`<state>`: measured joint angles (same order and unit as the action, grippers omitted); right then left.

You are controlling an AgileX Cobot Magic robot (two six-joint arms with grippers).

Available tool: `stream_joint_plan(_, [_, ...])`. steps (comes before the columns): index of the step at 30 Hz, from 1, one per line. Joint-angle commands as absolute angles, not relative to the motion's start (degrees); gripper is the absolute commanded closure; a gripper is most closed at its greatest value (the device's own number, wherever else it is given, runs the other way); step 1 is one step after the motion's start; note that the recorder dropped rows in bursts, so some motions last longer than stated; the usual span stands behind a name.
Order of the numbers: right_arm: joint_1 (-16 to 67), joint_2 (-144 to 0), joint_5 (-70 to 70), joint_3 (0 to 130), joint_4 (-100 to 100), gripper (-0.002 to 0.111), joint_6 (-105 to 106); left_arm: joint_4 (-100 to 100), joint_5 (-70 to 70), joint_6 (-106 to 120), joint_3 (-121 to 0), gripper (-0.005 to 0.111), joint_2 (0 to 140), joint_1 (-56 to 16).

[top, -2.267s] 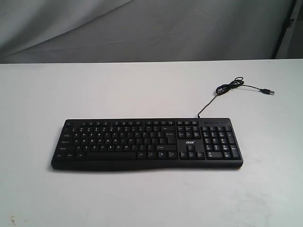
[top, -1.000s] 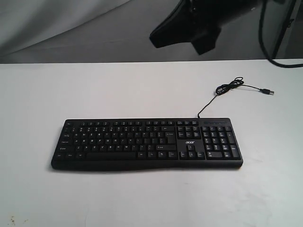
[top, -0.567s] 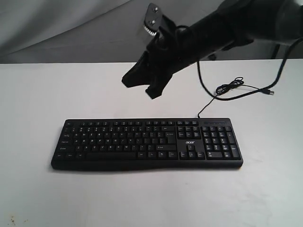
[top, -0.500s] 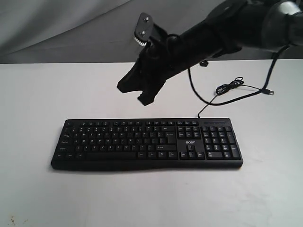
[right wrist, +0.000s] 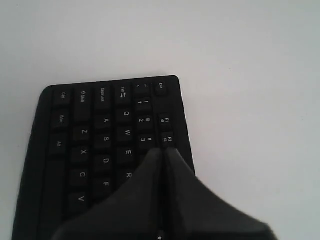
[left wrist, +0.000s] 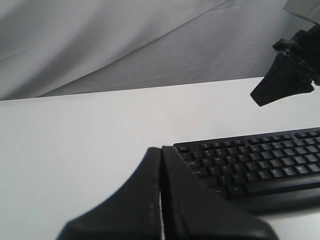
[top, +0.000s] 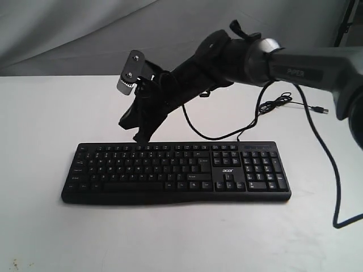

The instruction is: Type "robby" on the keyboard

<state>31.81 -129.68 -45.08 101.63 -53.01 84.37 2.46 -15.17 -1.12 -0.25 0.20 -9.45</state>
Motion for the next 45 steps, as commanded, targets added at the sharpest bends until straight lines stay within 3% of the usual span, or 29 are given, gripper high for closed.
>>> stream_joint_plan(1, [33.99, -131.46, -46.61, 105.46, -47.8, 0.108, 80.33, 2.74, -14.86, -1.28, 0.0, 0.107, 0.0, -9.82])
stream_joint_plan(5, [36.74, -133.1, -46.74, 107.14, -40.3, 0.108, 75.19, 2.74, -14.86, -1.28, 0.0, 0.107, 0.0, -9.82])
stream_joint_plan(45, [38.09, -137.57, -41.36, 107.41, -39.77, 0.108, 71.04, 2.74, -14.86, -1.28, 0.0, 0.107, 0.0, -9.82])
